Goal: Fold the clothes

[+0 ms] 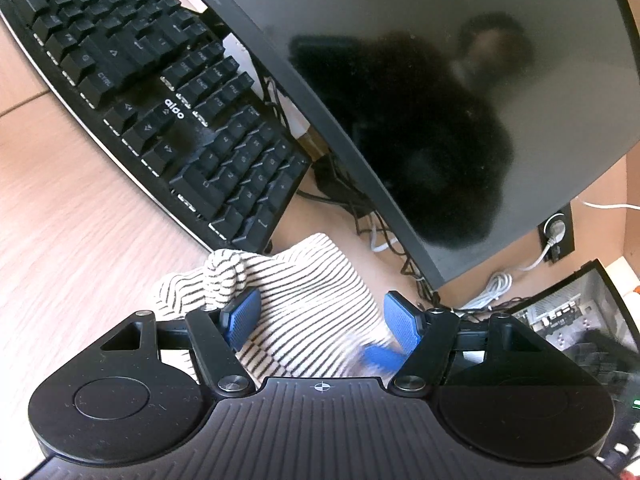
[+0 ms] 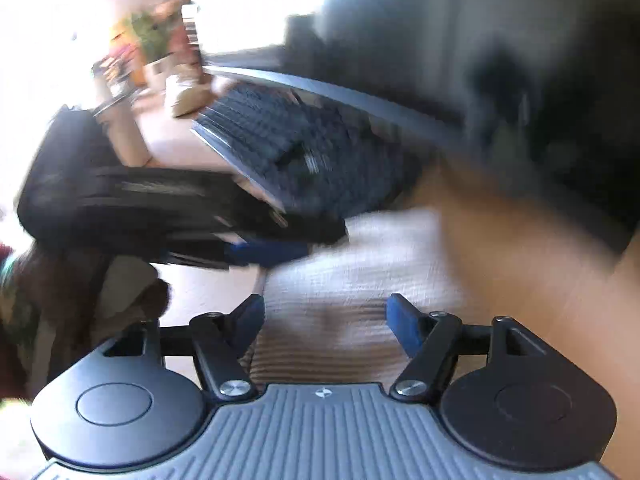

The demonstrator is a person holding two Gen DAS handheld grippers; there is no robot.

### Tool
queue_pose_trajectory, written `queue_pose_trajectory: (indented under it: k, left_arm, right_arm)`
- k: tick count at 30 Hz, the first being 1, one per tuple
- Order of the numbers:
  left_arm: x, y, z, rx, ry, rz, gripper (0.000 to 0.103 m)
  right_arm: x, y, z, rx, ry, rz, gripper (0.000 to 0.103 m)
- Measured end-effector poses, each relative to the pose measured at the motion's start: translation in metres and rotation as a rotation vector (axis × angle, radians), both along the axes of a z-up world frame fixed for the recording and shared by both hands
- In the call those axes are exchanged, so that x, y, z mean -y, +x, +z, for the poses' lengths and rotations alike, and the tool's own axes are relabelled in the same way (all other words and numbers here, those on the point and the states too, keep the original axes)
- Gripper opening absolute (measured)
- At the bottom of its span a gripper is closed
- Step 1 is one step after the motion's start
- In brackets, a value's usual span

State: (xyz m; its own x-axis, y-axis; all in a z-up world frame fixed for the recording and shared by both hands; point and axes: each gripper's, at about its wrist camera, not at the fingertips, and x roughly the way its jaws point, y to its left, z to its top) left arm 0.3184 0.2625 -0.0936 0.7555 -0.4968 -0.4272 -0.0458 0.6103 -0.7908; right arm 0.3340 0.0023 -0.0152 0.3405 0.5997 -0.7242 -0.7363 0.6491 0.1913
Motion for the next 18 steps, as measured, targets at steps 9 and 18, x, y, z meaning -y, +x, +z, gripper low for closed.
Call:
queue_pose_trajectory:
  k: [9, 18]
  left_arm:
    - [0.005, -0.004, 0.01, -0.002, 0.027, 0.015, 0.076]
    - [0.068, -0.085, 0.063, 0.032, 0.304, 0.229, 0.1]
  right_arm:
    - [-0.006, -0.039, 0.01, 0.145, -0.072, 0.039, 0.084]
    - [0.101, -0.063, 0.027, 0.152, 0.056, 0.012, 0.103]
